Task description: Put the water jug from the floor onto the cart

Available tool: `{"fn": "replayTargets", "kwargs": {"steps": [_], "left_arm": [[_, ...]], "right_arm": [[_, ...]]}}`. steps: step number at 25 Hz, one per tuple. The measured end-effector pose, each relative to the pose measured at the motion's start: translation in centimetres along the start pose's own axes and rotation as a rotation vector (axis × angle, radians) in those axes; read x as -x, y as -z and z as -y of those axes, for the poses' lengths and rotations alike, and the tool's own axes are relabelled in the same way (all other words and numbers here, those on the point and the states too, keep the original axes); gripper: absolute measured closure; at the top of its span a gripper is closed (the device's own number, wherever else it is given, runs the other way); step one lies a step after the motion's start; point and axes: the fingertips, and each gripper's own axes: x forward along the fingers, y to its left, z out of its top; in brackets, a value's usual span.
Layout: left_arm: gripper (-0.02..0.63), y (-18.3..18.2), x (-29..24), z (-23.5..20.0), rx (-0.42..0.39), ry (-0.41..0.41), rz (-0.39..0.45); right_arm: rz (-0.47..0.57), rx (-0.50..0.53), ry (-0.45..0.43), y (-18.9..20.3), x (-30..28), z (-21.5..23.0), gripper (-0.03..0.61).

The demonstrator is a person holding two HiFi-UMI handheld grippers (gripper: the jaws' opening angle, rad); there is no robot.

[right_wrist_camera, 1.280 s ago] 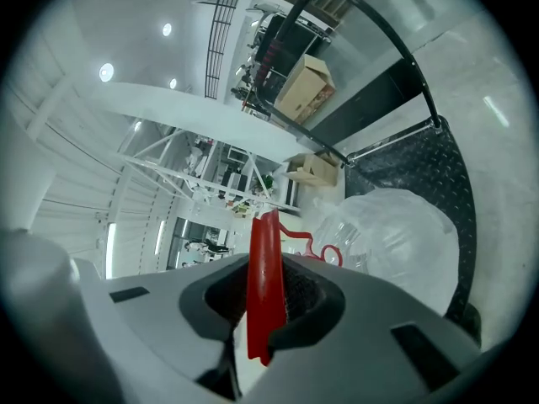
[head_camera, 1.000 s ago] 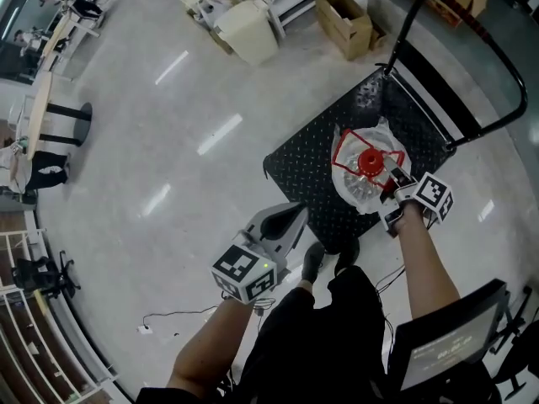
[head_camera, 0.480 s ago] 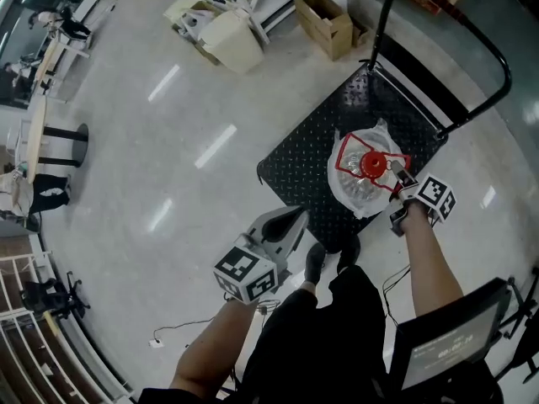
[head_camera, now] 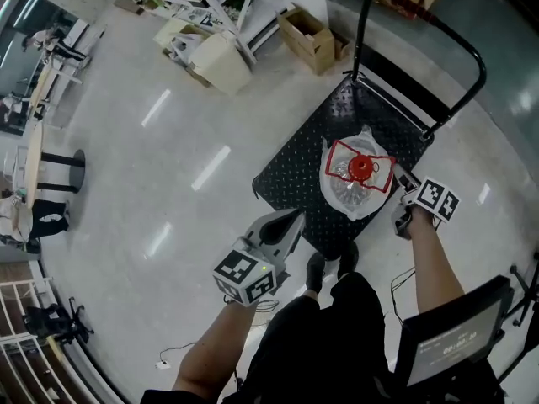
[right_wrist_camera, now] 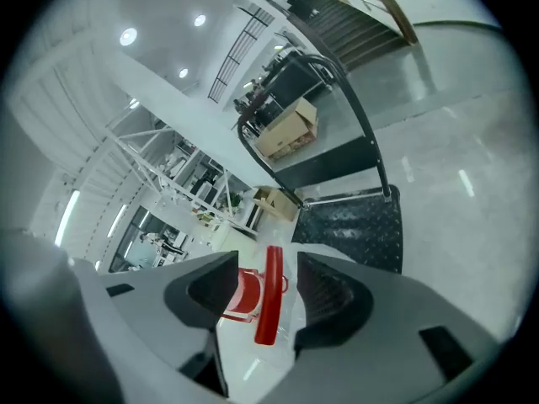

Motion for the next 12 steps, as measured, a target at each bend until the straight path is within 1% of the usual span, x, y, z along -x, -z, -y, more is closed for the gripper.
{"fn": "replayTargets", "kwargs": {"steps": [4,7,10,12], "left_arm": [[0.615,-2.6,0.5,0.6,-0.04,0.028,0.046],[0.615,-4.6,1.9,1.6,-0.062,0.051,0.091],[0.616,-8.0,2.0,3.3,-0.095,0.115,0.158],[0.616,-10.2,2.0,4.7,-0.119,0.146,0.187]], "right_arm": [[0.097,0.118,0.0,-3.6,4.4,-3.4,0.379],[0.15,0.248,-0.041,-4.8,8.7,-8.0,0.38],[0.243,0.402,-0.073,-7.9,14.4,-12.9,0.38],[0.295,0.467,-0.089,-9.5,18.3,-15.7,0.393]]}}
